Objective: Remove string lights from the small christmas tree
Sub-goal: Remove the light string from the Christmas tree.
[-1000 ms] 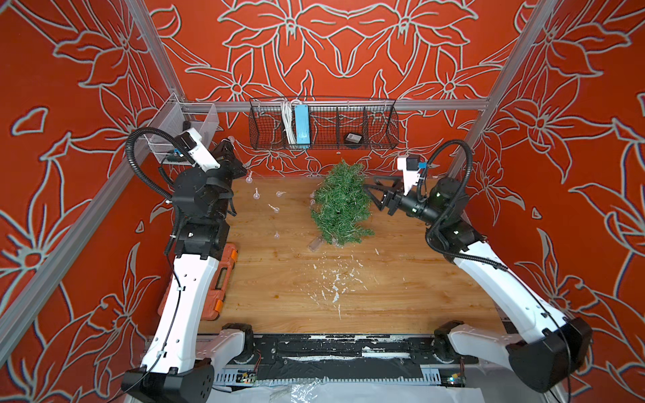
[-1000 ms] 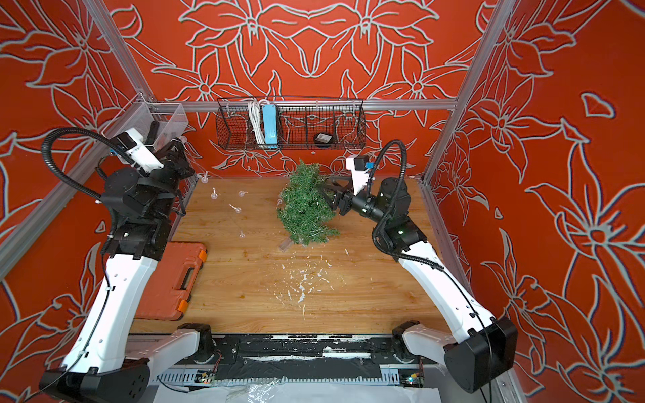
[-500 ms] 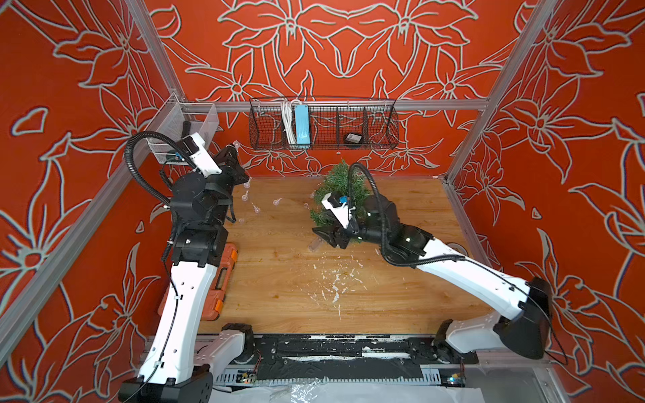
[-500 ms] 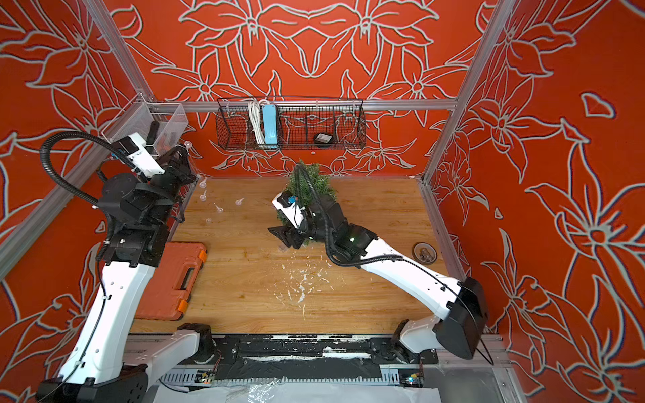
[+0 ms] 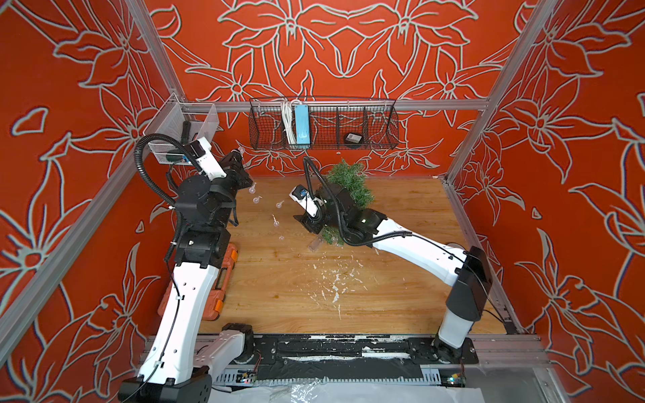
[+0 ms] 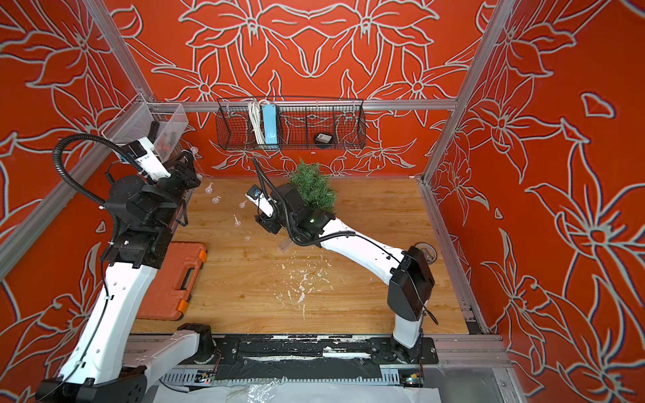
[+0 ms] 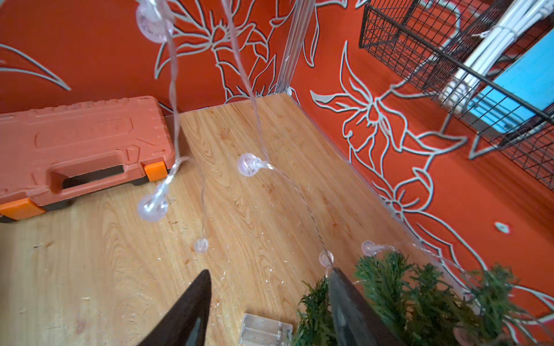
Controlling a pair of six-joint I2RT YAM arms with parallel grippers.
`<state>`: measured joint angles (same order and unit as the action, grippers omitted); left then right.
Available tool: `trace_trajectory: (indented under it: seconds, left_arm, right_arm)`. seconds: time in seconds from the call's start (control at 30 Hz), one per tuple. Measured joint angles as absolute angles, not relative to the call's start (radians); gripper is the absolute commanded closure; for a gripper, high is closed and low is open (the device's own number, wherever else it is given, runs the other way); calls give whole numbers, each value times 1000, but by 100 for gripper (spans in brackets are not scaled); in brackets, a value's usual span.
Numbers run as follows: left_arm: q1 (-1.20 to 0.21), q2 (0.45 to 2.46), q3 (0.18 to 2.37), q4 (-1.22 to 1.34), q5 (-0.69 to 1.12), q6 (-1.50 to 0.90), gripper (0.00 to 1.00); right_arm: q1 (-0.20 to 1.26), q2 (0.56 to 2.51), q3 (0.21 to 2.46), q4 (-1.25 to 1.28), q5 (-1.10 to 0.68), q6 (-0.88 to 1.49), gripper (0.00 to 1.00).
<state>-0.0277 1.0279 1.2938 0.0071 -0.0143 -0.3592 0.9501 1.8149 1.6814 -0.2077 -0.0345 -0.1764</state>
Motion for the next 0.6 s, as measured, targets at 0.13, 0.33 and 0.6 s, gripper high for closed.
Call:
trace_trajectory:
  seconds: [0.13, 0.33, 0.6]
  left_arm:
    - [-32, 1025, 1294, 7, -12, -356, 100]
    - [-35, 1023, 1294, 2, -5, -356, 100]
    - [-40, 1021, 1294, -1, 2, -356, 100]
  right_arm:
    - [950, 1876, 1757, -233, -3, -203, 40]
    - [950, 1971, 1877, -268, 31, -238, 48]
    - [950, 2056, 1991, -330, 60, -274, 61]
